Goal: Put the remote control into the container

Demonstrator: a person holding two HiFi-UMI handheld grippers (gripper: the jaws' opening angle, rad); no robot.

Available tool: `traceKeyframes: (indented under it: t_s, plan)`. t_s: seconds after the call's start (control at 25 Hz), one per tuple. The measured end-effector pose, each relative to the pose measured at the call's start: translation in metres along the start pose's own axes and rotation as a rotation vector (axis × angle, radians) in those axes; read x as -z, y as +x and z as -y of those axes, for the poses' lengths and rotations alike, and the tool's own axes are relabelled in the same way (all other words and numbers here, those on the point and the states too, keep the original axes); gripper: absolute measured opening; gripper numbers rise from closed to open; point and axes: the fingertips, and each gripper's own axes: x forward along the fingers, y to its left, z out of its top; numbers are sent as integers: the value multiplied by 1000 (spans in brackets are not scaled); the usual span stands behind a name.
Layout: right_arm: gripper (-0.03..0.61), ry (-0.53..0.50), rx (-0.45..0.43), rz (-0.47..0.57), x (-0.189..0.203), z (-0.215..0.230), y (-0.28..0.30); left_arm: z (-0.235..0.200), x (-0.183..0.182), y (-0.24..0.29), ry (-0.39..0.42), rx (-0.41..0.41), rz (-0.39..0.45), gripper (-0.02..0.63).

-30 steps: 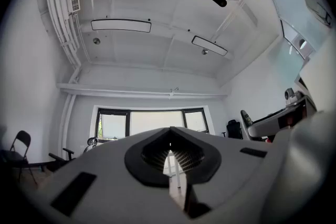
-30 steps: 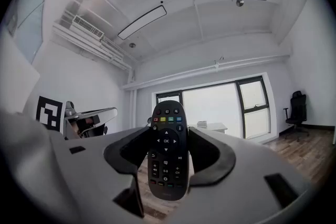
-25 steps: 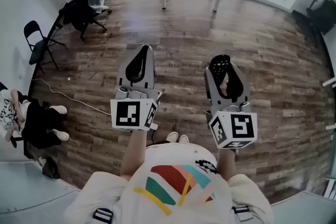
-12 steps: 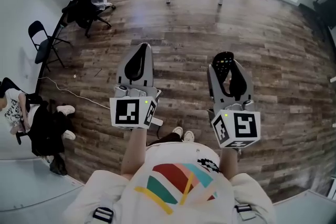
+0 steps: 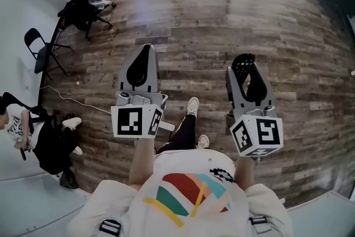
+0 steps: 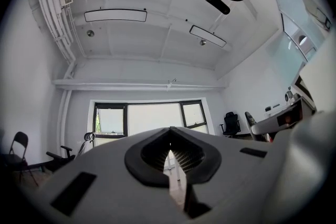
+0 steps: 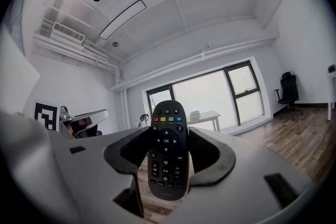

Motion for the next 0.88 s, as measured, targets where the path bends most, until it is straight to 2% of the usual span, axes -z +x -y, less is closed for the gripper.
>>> traceKeyframes:
  t_s: [0.2, 0.44, 0.6, 0.88]
  plan:
    - [235, -77, 13, 4, -10, 2, 70, -39, 16, 60, -53, -2, 61, 8]
    - [235, -169, -19, 31, -46, -19, 154, -99, 15, 120, -108, -14, 147, 8]
    - [235, -205, -31, 6, -52, -31, 207, -137, 26, 150, -132, -39, 149, 7]
    - [235, -203, -72, -17, -45, -62, 275, -200, 48, 174, -161, -72, 150, 7]
